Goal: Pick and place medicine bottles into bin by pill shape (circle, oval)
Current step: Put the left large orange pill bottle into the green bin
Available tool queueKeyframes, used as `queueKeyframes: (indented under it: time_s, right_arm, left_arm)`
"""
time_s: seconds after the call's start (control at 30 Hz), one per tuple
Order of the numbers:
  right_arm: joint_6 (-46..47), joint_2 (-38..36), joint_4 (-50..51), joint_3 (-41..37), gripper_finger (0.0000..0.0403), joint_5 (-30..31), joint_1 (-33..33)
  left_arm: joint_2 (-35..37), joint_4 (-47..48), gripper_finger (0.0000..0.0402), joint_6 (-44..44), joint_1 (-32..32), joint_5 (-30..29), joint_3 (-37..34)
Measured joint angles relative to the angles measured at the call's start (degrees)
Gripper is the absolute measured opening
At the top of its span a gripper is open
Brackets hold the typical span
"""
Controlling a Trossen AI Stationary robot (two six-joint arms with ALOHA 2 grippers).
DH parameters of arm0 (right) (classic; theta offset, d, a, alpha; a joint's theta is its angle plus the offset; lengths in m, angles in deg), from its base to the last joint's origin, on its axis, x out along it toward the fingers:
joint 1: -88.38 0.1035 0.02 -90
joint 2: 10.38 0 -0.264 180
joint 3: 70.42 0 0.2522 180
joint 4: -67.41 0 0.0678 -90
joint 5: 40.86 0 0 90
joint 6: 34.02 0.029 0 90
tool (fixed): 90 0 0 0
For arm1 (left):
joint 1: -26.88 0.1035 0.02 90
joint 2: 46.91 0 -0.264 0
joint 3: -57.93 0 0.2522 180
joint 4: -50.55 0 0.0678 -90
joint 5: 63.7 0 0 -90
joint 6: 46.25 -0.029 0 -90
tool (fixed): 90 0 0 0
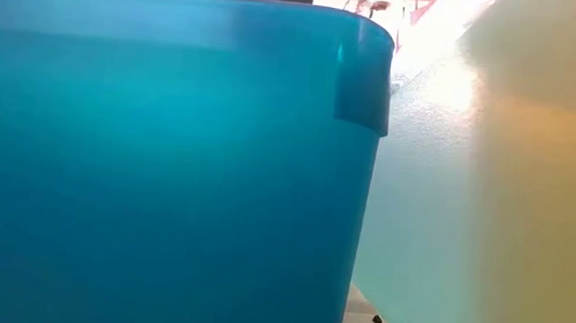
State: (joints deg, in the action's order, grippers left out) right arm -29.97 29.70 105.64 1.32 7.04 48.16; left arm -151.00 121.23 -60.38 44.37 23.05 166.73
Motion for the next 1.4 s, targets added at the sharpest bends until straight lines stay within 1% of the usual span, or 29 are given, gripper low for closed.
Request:
queueKeyframes:
  time_s: [0.17,0.23,0.33,0.5,0.6,0.73,0.9,1.17,1.4]
  right_arm:
    - [0.01,-0.01,0.54,0.00,0.0240,0.00,-0.01]
    - [0.01,0.00,1.16,0.00,0.0240,-0.02,0.00]
    - [0.00,-0.01,2.24,0.00,0.0240,-0.02,0.01]
    - [0.01,-0.02,3.82,0.00,0.0240,-0.02,-0.01]
    - [0.05,0.00,4.85,0.00,0.0240,-0.02,-0.01]
    - [1.03,0.00,5.77,0.00,0.0240,-0.02,0.01]
    - [2.02,-0.02,6.42,0.02,0.0240,-0.02,-0.01]
    - [5.52,0.10,6.75,0.02,0.0240,-0.01,0.45]
    - [7.98,0.09,7.79,0.02,0.0240,0.00,0.53]
  left_arm:
    - [0.09,3.87,0.0220,3.72,-4.32,-0.06,8.52]
    - [0.09,3.62,0.0218,5.88,-6.67,-0.04,10.97]
    - [0.11,2.17,0.0213,6.88,-10.91,-0.96,13.13]
    - [0.02,-2.21,0.0215,8.32,-18.08,-4.49,13.19]
    - [-0.16,-2.78,0.0218,10.60,-21.60,-6.17,13.19]
    - [-0.17,-4.52,0.0218,12.56,-25.39,-6.89,13.17]
    - [-0.88,-5.25,0.0219,13.27,-28.81,-9.31,13.19]
    - [-7.08,-6.78,0.0219,13.97,-33.82,-8.54,13.25]
    - [-10.24,-8.09,0.0220,17.78,-37.76,-8.49,13.51]
